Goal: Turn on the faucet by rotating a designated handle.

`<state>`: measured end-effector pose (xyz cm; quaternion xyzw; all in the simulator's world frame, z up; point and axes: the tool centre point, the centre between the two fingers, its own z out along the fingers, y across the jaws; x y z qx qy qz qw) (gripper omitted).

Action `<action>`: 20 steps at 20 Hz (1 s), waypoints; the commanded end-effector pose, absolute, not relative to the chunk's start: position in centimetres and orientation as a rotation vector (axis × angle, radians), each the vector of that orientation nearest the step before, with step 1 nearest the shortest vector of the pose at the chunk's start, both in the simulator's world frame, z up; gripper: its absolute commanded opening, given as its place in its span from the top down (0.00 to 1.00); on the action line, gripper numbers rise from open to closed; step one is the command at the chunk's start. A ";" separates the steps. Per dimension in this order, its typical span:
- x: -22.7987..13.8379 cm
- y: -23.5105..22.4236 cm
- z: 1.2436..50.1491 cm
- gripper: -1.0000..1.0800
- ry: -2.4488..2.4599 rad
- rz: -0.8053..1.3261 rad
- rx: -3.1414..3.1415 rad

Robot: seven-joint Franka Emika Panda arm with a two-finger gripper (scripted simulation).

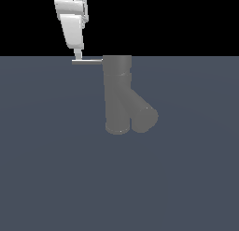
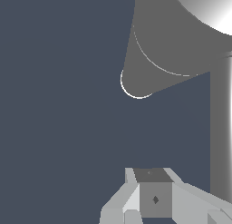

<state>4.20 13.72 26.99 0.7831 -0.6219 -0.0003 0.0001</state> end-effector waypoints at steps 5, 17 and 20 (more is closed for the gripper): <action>3.4 13.5 27.0 1.00 -1.954 -0.001 2.459; 0.1 12.5 27.0 1.00 -1.954 -0.001 2.459; -0.8 12.3 27.0 1.00 -1.954 -0.001 2.459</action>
